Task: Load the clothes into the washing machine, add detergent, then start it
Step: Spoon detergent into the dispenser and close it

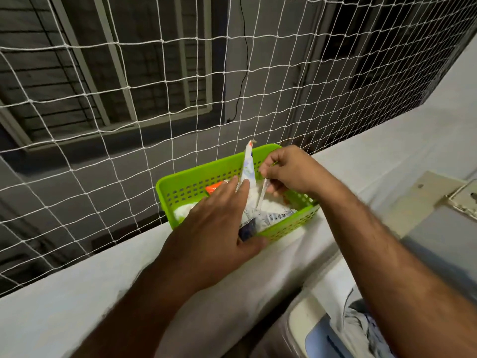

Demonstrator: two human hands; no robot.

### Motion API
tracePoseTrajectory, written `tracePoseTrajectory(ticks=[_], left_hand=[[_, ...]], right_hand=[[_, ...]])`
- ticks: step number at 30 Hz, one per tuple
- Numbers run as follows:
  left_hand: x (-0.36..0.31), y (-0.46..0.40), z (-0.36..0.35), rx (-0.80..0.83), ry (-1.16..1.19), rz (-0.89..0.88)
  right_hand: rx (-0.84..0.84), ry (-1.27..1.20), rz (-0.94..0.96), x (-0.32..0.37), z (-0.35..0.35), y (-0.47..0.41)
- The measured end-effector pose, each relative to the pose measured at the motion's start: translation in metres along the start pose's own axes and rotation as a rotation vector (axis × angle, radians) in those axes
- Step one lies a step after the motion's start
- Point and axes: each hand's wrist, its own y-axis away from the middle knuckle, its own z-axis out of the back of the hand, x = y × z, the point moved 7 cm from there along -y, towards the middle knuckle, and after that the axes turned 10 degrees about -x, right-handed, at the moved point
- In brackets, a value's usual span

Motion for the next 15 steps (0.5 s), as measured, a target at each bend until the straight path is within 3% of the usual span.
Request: tracePoseTrajectory(ticks=[15], left_hand=[[0.005, -0.006, 0.001, 0.069, -0.027, 0.062]], right_hand=[[-0.271, -0.247, -0.017, -0.005, 0.058, 0.005]])
